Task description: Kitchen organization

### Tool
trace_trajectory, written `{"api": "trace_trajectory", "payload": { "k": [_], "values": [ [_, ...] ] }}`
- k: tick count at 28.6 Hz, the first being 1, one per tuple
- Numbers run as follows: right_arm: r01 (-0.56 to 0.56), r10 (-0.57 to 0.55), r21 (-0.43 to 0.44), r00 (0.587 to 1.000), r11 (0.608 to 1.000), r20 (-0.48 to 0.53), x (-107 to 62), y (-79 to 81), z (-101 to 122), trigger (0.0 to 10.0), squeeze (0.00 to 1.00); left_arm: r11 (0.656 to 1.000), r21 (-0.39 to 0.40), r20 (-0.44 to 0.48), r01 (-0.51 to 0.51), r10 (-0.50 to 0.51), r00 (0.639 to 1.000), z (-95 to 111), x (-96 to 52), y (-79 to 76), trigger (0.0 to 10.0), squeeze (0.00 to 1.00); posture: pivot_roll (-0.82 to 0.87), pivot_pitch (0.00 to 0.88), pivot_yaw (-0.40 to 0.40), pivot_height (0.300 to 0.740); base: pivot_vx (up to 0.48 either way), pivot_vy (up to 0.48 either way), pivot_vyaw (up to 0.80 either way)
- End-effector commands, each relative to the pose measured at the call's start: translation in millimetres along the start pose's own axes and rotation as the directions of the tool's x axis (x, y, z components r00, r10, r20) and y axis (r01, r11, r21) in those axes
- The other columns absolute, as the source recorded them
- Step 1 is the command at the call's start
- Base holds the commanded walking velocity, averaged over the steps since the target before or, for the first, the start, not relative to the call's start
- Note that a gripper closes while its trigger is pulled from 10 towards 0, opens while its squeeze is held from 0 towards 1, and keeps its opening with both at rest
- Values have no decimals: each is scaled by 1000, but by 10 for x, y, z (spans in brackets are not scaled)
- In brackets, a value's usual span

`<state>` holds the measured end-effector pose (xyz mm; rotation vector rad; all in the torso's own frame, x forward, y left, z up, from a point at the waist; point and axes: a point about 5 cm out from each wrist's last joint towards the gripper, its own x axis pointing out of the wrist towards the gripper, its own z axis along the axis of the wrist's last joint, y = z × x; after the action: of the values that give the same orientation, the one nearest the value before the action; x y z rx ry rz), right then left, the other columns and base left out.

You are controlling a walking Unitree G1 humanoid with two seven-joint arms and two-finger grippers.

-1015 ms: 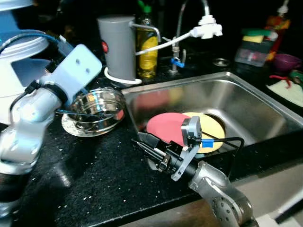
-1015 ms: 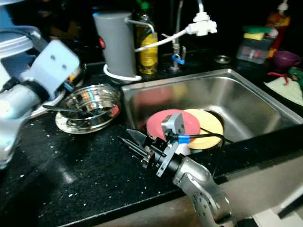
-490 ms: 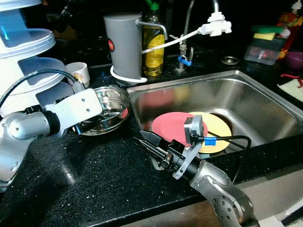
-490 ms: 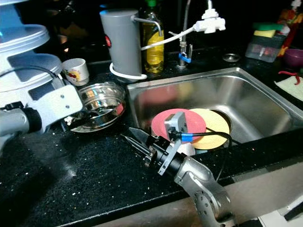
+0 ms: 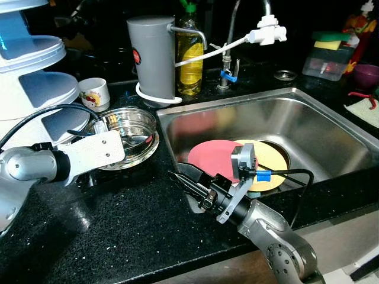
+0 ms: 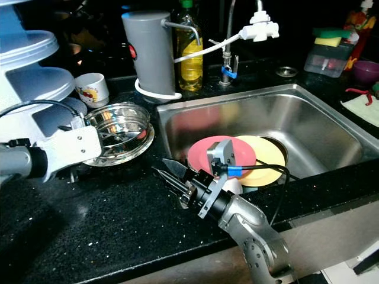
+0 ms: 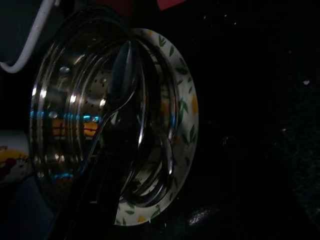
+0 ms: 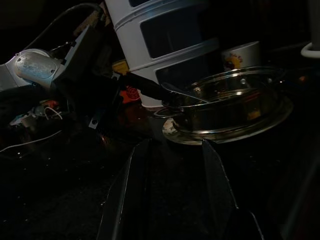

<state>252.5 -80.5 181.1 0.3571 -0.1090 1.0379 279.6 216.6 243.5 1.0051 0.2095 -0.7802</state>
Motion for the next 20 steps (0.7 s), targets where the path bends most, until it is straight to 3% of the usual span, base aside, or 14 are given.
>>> {"api": "trace_trajectory", "payload": {
  "k": [1,4,5,6,20],
  "values": [
    [2,-2,18,1000,1000,-10,13,-6,-28,10000,0,999,3,-24,36,-36,999,-38,-19,-4,10000,0,-36,0,-6,740,0,0,0],
    [3,-3,18,1000,1000,-10,14,-5,-28,10000,0,999,-7,-29,47,-47,998,-57,-18,-14,10000,0,-36,0,-6,740,0,0,0],
    [4,-4,18,1000,1000,-10,14,-5,-29,10000,0,998,-12,-31,56,-56,998,-73,-14,-26,4353,0,-36,0,-7,740,0,0,0],
    [4,-4,18,1000,1000,-10,14,-6,-29,10000,0,998,-21,-29,62,-63,998,-88,-8,-34,0,0,-36,0,-7,740,0,0,0],
    [11,-11,16,1000,1000,-12,12,-12,-30,10000,0,993,-47,-37,104,-106,994,-161,19,-83,0,0,-35,0,-9,740,0,0,0]
  ]
}}
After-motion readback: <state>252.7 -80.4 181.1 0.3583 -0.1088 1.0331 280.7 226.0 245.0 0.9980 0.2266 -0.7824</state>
